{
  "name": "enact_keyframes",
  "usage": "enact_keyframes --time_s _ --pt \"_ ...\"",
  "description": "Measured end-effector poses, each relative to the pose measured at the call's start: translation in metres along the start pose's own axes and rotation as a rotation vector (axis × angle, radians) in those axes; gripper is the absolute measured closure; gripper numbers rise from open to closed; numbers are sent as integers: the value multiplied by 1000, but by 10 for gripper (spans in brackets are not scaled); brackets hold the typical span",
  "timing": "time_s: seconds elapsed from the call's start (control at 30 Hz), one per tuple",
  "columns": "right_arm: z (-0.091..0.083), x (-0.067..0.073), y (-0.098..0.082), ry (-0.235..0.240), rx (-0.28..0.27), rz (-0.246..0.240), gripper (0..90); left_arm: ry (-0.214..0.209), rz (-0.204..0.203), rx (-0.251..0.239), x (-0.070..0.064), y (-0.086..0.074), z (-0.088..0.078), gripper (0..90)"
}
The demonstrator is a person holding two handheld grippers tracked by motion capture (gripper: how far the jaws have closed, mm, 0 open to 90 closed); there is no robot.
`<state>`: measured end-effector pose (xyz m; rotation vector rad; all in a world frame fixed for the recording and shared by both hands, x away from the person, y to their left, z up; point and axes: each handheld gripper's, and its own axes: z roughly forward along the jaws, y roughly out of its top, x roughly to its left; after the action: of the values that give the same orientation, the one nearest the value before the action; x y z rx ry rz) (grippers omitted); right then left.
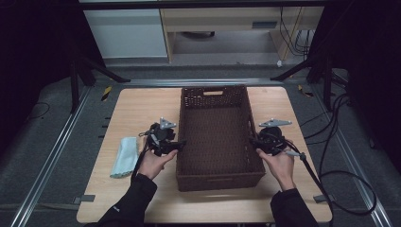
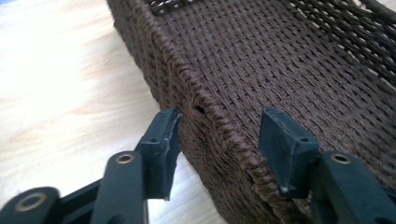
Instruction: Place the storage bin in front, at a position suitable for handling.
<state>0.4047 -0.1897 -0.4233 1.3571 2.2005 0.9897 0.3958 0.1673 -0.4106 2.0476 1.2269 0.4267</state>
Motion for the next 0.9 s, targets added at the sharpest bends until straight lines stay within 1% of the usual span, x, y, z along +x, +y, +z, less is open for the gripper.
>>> enact_keyframes --time_s 0.03,0.07,0.2,0.27,0.33,0.4,0.47,0.5,0.57,0.6,0.63,0.67,0.7,0.73,0.77,0.8,0.83,0.9 --pt "-1 3 -1 7 0 4 667 -3 -14 -2 2 -2 -1 495" --pt "-1 7 -2 10 -2 3 663 -5 -19 -1 4 -4 -3 502" --pt "-2 18 -3 14 -1 1 661 -6 -15 14 6 -8 -8 555" --pt "-2 22 -3 19 -5 13 660 5 2 37 5 -10 -10 581" --pt "-2 25 -5 27 -10 20 658 7 7 46 5 -14 -11 592" --pt "-3 27 -5 31 -13 23 656 -13 0 56 6 -19 -12 603" --pt "-2 28 -6 37 -16 27 656 -26 -14 42 8 -22 -14 596" --pt "-2 29 -6 40 -18 26 657 -26 -14 38 9 -23 -15 590" --pt "0 30 -4 42 -18 20 658 -10 -2 42 10 -23 -15 575" --pt "1 30 -3 46 -18 17 657 -10 -2 42 10 -23 -15 574" --pt "3 30 -2 53 -20 17 656 8 -2 48 12 -22 -14 574" --pt "4 30 -1 59 -21 17 652 14 -5 52 13 -21 -13 578" --pt "4 29 -1 66 -22 16 644 10 -15 52 14 -21 -12 578" --pt "5 28 0 76 -20 14 632 9 -19 54 14 -21 -11 577" --pt "5 28 0 76 -20 14 632 9 -19 54 14 -21 -11 578" --pt "5 24 1 99 -13 25 596 15 -19 54 13 -21 -10 581" --pt "6 22 2 111 -11 34 577 22 -13 54 13 -21 -9 582" --pt "7 19 5 125 -12 62 559 20 -13 59 13 -21 -9 586"
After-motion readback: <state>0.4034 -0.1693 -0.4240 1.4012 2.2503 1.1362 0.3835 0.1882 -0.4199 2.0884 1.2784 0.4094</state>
